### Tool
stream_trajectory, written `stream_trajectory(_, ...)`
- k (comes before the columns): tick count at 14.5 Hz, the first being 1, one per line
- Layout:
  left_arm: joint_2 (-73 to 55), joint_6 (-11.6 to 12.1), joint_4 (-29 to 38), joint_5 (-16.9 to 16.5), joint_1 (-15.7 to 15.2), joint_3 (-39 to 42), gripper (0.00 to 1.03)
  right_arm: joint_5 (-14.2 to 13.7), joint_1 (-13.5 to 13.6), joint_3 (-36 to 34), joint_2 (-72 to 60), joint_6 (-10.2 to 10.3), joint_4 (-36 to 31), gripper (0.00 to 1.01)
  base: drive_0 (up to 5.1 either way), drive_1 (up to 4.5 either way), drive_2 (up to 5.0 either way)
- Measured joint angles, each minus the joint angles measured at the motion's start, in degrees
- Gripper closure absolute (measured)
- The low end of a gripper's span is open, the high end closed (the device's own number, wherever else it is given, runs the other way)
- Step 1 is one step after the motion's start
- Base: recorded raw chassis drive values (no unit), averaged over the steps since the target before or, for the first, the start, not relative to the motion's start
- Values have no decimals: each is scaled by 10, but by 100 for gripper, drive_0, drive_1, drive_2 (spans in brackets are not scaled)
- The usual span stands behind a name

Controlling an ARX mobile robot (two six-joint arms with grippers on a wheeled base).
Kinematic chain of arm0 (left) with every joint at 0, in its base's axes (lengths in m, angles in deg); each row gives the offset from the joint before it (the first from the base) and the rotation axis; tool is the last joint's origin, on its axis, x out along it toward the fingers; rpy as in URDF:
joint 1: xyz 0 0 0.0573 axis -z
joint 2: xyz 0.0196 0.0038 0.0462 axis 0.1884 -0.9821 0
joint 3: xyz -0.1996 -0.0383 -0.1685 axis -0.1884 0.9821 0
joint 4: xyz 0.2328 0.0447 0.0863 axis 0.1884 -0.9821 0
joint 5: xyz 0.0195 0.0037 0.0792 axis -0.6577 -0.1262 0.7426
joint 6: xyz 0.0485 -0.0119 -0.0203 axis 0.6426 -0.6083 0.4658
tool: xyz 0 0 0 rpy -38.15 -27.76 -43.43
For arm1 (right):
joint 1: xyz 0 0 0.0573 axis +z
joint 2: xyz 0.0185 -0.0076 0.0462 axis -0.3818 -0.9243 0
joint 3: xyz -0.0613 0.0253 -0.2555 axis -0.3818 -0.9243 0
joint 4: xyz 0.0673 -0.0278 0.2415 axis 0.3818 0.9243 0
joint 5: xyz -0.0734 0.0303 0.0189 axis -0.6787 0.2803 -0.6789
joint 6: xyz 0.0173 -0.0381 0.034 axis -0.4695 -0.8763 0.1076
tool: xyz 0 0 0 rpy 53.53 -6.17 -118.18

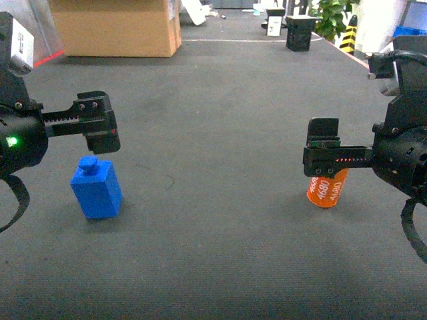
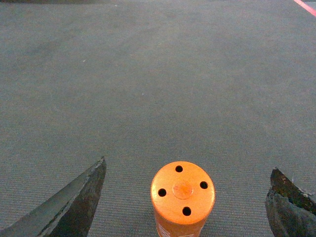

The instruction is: Sort blue parts and orange caps into right shelf containers

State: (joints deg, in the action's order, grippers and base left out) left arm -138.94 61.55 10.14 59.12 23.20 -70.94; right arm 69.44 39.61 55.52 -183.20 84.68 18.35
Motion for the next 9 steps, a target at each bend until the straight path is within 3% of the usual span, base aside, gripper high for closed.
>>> stream_trajectory(9,-75,-8,0,-9,13,-33,5,-14,-8,45,-74,24,0,3,0,0,0)
